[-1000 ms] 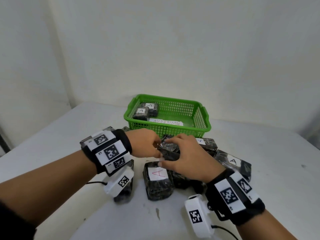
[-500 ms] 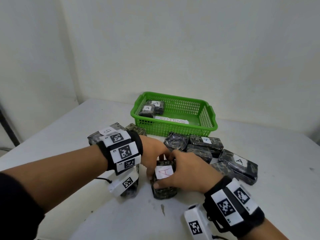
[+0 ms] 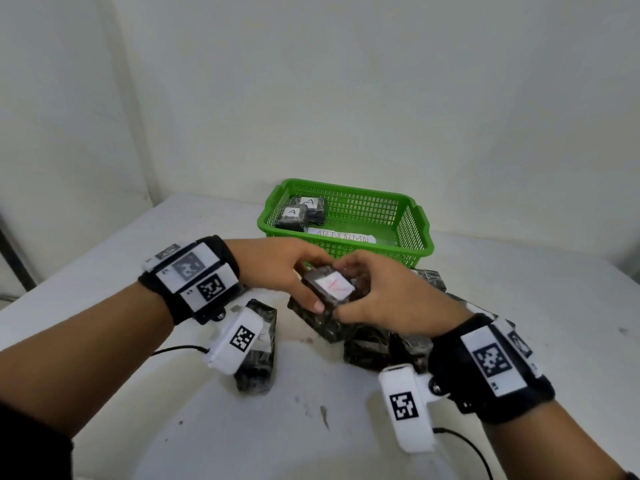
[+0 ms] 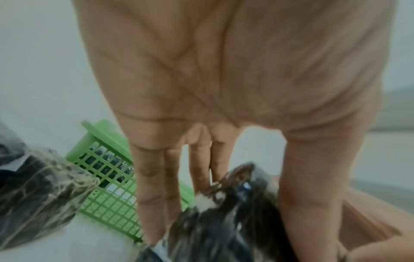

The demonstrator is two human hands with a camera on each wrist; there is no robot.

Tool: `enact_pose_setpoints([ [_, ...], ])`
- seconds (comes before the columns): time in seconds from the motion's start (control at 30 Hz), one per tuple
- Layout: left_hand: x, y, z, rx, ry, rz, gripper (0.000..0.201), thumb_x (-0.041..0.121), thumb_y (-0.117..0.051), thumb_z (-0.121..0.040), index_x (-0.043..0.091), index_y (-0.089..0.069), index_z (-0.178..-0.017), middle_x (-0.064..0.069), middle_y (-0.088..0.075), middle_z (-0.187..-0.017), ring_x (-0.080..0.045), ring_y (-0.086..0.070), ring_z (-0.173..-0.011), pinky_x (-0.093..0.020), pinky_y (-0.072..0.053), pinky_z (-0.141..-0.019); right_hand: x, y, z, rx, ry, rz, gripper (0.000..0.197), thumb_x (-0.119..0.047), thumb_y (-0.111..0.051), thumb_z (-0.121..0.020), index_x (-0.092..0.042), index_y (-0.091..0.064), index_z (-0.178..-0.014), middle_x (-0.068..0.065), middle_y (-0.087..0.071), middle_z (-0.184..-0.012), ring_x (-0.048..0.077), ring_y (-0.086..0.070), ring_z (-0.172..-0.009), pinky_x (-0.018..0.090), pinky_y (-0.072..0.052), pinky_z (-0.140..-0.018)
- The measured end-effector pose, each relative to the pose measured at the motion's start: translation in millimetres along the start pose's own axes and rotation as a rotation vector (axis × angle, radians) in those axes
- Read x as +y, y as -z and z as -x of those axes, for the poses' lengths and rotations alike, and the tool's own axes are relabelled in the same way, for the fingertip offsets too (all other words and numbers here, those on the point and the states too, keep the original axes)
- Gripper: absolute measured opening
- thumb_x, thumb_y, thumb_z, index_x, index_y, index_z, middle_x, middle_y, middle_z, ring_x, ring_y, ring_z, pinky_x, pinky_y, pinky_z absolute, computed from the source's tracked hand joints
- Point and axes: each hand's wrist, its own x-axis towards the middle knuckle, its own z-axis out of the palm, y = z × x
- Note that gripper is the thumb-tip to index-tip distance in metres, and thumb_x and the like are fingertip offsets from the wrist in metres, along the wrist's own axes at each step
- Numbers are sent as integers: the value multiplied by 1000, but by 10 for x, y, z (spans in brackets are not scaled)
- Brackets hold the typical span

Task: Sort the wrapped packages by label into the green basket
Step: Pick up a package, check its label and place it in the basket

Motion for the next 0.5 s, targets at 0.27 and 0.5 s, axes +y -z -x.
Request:
enact_pose_setpoints([
  [0.27, -24, -59, -33, 479, -62, 520, 68, 49, -89, -61, 25, -70, -120, 7, -76, -110, -7, -73, -99, -31, -54, -97, 137, 247, -115, 269, 78, -462, 55, -38, -88, -74, -27, -70, -125, -9, -77, -116, 5, -75, -103, 27, -56, -95],
  [0.5, 169, -331, -465, 430, -110, 942, 49, 23, -81, -79, 4, -68, -122, -12, -75, -116, -28, -71, -110, -50, -51, -104, 448, 338, -150, 381, 66, -740, 42, -23, -85, -82, -10, -74, -120, 6, -80, -113, 22, -76, -107, 41, -58, -100],
])
